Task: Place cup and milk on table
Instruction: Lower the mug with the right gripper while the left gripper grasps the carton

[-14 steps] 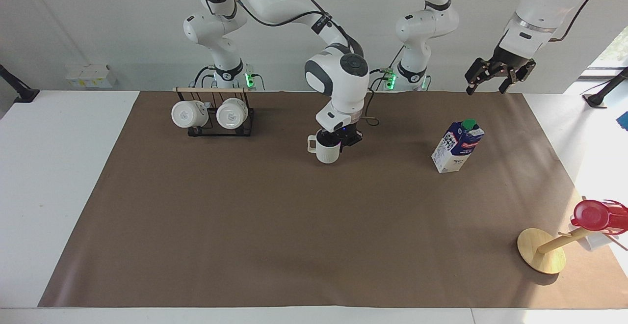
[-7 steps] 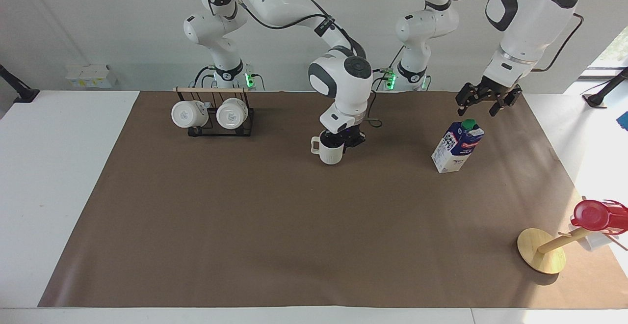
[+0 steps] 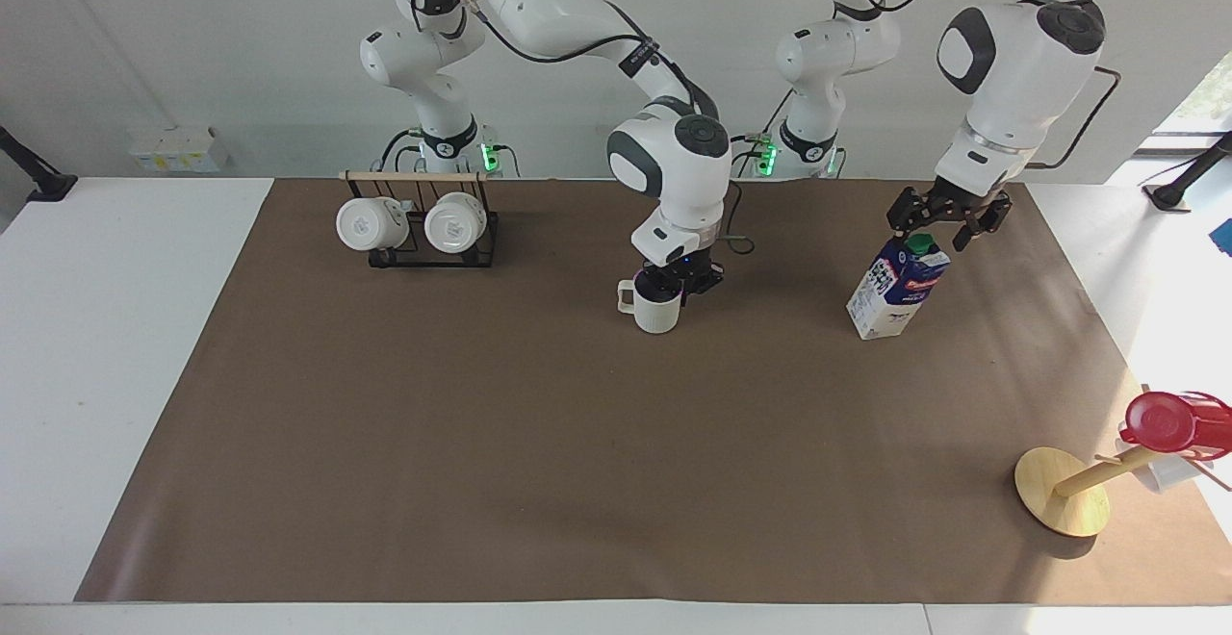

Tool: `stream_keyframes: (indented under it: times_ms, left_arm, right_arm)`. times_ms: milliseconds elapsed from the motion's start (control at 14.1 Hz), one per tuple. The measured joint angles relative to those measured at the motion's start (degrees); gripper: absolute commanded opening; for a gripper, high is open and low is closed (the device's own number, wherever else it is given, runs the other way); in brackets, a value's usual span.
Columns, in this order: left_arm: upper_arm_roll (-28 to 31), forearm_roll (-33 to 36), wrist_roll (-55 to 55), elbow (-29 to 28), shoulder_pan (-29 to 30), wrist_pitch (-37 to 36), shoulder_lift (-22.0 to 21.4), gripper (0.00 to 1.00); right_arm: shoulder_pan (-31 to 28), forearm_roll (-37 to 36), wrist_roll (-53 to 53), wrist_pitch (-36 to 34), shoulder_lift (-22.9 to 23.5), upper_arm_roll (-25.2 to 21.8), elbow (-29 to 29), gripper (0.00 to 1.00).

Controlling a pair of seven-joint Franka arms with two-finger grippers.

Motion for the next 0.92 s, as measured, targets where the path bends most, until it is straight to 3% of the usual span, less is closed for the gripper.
stream_keyframes:
  times_ms: [71, 142, 354, 425, 637, 920]
  left_arm:
    - [0.0, 0.0, 0.0, -1.5, 0.0, 2.0, 0.1, 1.0]
    - [0.0, 0.0, 0.2, -2.8, 0.0, 3.4, 0.2, 1.0]
    - [0.0, 0.0, 0.5, -3.9, 0.0, 4.5, 0.2, 1.0]
    - [0.0, 0.0, 0.5, -3.9, 0.0, 4.5, 0.2, 1.0]
    - [0.0, 0.0, 0.5, -3.9, 0.0, 4.5, 0.2, 0.78]
    - [-0.1, 0.0, 0.5, -3.9, 0.0, 4.5, 0.2, 0.57]
  right_arm:
    - [0.0, 0.0, 0.4, 0.1, 0.0, 0.0, 0.0, 0.47]
    - [0.0, 0.0, 0.7, 0.5, 0.0, 0.0, 0.0, 0.74]
    - [-0.2, 0.0, 1.3, 1.5, -0.3, -0.3, 0.6, 0.95]
    - [-0.3, 0.0, 1.3, 1.5, -0.8, -0.4, 0.9, 0.98]
    - [-2.1, 0.0, 1.5, 1.5, -4.6, -0.8, 1.3, 1.0]
    - [-9.0, 0.0, 1.5, -0.6, -13.8, -1.1, -0.1, 1.0]
